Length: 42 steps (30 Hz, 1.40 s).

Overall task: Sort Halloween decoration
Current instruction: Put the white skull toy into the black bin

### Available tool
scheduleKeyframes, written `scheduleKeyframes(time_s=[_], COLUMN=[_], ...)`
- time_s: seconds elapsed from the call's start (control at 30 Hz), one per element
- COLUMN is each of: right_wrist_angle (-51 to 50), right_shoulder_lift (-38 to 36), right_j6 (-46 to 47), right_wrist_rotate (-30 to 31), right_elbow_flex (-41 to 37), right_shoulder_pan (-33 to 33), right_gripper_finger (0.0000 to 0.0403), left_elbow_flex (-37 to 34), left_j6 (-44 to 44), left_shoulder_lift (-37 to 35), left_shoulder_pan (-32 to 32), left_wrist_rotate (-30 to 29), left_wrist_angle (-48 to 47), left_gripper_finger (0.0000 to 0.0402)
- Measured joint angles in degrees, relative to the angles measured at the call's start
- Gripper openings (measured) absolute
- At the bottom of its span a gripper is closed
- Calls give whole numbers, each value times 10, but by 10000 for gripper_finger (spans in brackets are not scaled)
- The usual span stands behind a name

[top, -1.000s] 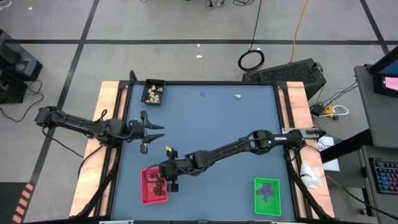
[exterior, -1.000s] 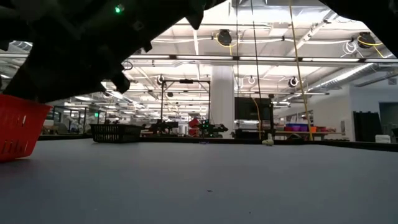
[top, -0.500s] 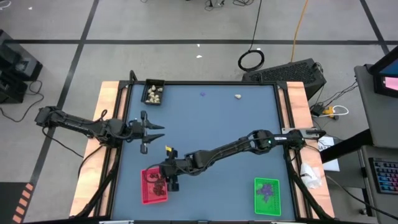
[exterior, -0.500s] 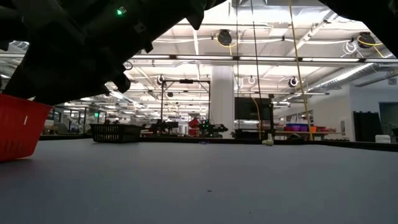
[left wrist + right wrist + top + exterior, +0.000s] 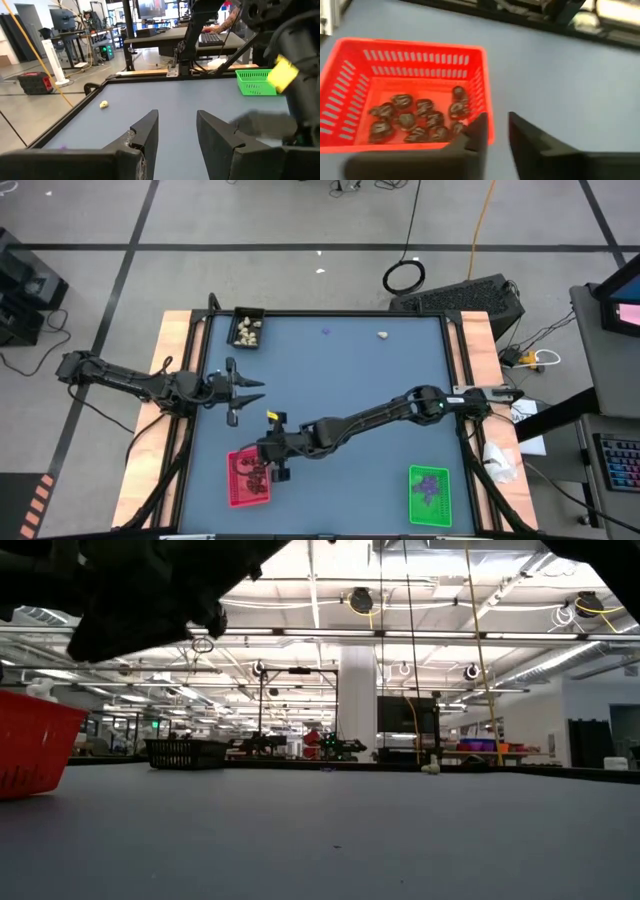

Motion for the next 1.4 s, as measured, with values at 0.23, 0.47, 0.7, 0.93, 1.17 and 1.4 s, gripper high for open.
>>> scheduleKeyframes(time_s=[0.23, 0.47, 0.7, 0.93, 1.17, 1.4], right_wrist_angle=[-1, 171, 301, 329, 247, 46], right_shoulder_lift=[-7, -25, -103, -245, -421, -524], right_j6=[-26, -5, 59, 108, 169, 218], right_wrist_rotate=[21, 18, 19, 55, 78, 80], right_elbow_flex=[-11, -156, -355, -537, -675, -720], right_shoulder_pan=[4, -7, -14, -28, -91, -228], right_gripper_finger=[11, 1, 1, 0, 0, 0], left_elbow_flex=[0, 0, 0, 0, 0, 0], left_j6=[-4, -4, -4, -4, -6, -4], left_shoulder_lift=[0, 0, 0, 0, 0, 0], left_shoulder_pan=[0, 0, 0, 0, 0, 0], left_wrist_rotate=[0, 0, -1, -11, -14, -18], left_wrist_angle=[-4, -12, -8, -8, -9, -9], left_gripper_finger=[129, 129, 129, 129, 129, 129])
